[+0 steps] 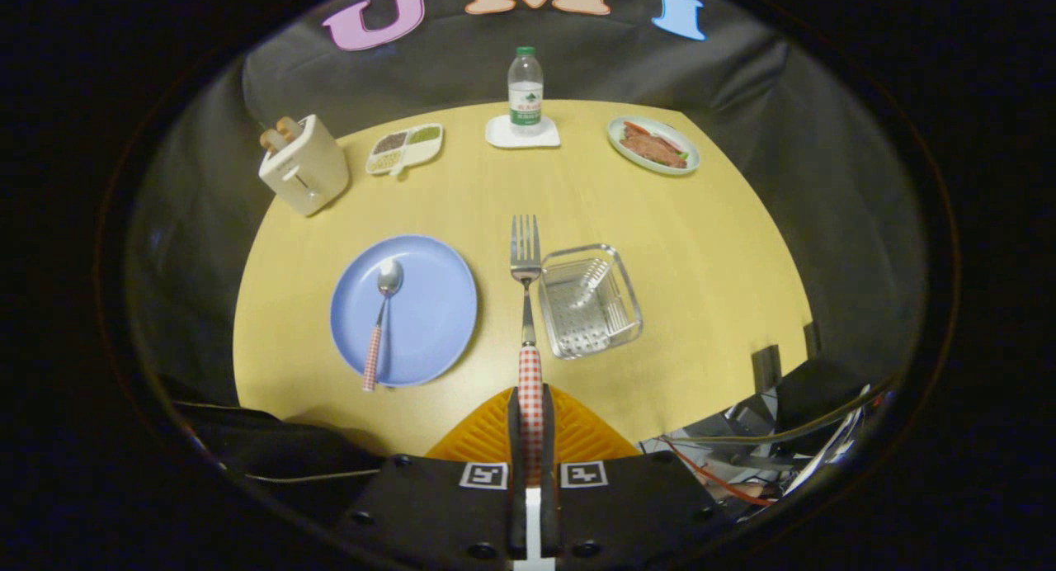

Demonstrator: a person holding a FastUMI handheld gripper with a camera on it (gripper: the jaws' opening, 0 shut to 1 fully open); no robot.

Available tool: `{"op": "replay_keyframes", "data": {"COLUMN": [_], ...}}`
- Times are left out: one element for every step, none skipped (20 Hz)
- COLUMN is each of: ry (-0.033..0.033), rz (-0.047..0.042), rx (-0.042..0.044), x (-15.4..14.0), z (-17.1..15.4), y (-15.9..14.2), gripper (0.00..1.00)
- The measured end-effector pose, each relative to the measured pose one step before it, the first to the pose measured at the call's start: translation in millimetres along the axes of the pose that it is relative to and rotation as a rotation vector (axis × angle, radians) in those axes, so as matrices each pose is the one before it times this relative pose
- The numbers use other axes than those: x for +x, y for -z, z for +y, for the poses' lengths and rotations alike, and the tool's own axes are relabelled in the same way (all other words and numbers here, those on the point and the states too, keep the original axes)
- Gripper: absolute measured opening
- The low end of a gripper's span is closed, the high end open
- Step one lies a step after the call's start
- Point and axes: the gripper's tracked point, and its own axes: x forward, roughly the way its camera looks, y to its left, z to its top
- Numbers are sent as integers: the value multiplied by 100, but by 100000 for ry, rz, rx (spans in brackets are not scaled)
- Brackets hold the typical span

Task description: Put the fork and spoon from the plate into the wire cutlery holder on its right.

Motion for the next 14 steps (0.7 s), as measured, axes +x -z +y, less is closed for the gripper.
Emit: {"op": "replay_keyframes", "data": {"ry": [624, 1083, -288, -1146, -798, -371, 430, 764, 520, 53, -93, -79, 297, -74], "rz": [2573, 3468, 3897, 3796, 4103, 3869, 4095, 4416, 4034, 3969, 3773, 3241, 2610, 2268], "rx": [-399, 178, 467, 419, -189, -1274, -1774, -2087, -1999, -1070, -661, -755, -668, -622], "x": [13, 223, 118, 99, 223, 292, 175, 115, 321, 212, 289, 182, 268, 138], "z": [-671, -815, -523, -364, -384, -389, -658, -583, -340, -207, -83, -95, -211, -46], "y": [445, 609, 487, 172, 32, -189, -41, -221, -351, -354, -394, -311, -208, -208], "gripper": [9, 9, 9, 9, 9, 9, 9, 9, 9, 9, 9, 9, 9, 9]}}
